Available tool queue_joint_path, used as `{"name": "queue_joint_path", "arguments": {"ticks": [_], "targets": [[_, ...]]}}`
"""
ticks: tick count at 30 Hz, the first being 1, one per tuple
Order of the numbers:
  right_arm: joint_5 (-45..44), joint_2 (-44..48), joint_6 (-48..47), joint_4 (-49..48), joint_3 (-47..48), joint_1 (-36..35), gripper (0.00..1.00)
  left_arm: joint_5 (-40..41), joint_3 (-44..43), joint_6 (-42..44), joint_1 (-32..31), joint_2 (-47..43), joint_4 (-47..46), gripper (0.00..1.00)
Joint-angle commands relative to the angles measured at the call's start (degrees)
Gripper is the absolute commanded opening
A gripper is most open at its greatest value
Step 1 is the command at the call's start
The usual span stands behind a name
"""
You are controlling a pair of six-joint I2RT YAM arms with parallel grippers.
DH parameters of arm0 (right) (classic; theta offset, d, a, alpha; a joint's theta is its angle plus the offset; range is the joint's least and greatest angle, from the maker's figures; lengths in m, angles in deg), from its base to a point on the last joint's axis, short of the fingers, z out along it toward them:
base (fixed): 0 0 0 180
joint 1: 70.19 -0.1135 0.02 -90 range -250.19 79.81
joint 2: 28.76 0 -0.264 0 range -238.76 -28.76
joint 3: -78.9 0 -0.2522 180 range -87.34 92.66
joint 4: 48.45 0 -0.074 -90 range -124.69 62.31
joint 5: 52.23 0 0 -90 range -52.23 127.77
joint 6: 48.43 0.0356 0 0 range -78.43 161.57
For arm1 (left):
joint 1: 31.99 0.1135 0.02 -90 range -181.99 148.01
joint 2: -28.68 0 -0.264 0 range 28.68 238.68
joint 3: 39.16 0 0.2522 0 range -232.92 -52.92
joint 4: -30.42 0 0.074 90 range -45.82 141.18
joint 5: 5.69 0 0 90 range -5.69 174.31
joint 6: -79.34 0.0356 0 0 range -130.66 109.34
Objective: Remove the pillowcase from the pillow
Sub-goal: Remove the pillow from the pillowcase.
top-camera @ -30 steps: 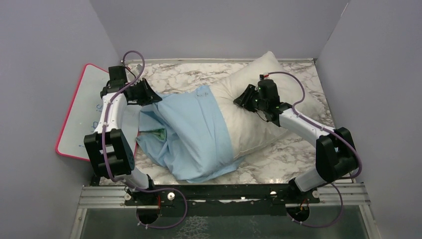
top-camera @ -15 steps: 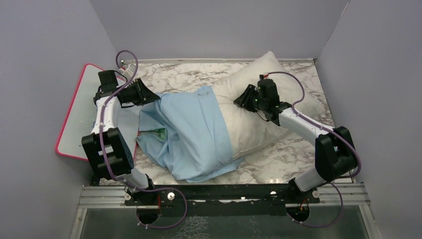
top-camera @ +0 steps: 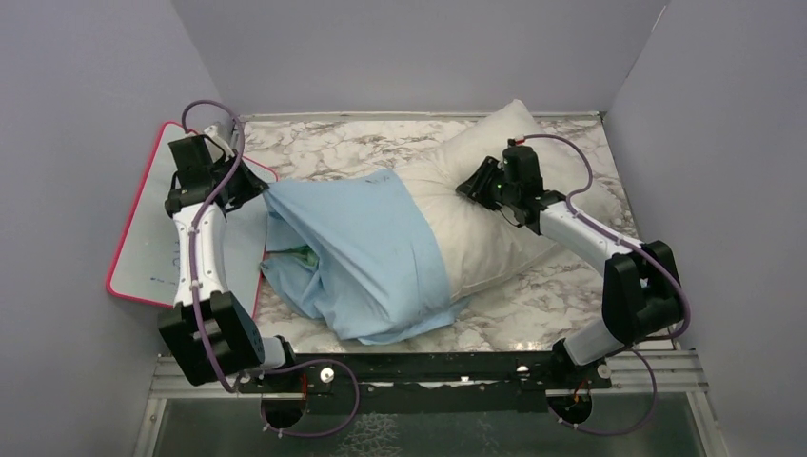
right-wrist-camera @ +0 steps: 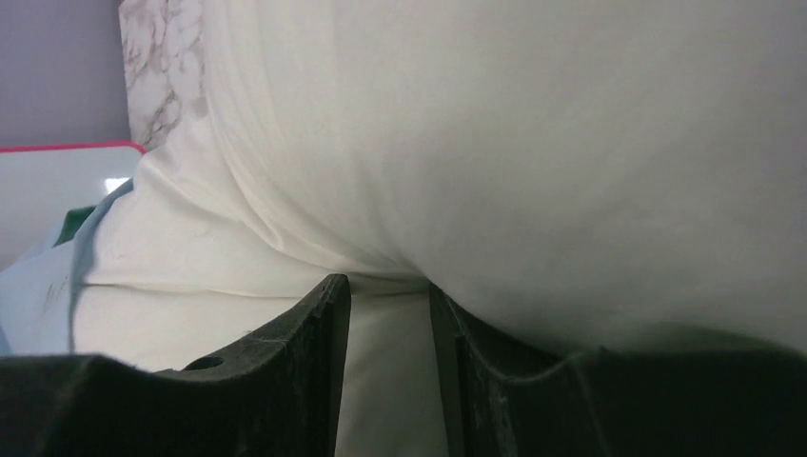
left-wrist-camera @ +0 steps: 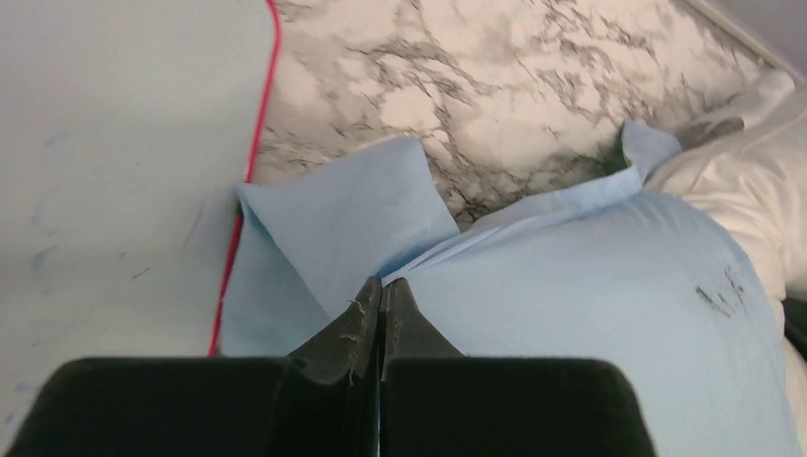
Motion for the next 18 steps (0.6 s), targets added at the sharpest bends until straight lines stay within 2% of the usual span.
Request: {"name": "queue_joint_path", "arguments": {"ticks": [1, 9, 16, 18], "targets": [[-13.5, -3.8, -3.6, 22.9, -4.8, 6.3, 0.44, 19.1, -1.0, -4.3, 5.2, -6.9, -0.1, 0.0], [-14.0, -3.8, -3.1, 23.8, -3.9, 6.2, 0.44, 14.6, 2.4, -4.7, 5.4, -10.8, 1.0, 0.0], [-14.7, -1.0, -3.0, 25.1, -2.9, 6.3, 0.44, 24.9, 2.7, -5.9, 5.4, -16.0, 2.9, 0.0], [-14.1, -0.4, -3.2, 25.3, -2.6, 6.4, 0.44, 25.7, 2.2, -6.5, 5.4, -17.3, 3.0, 0.0]]}}
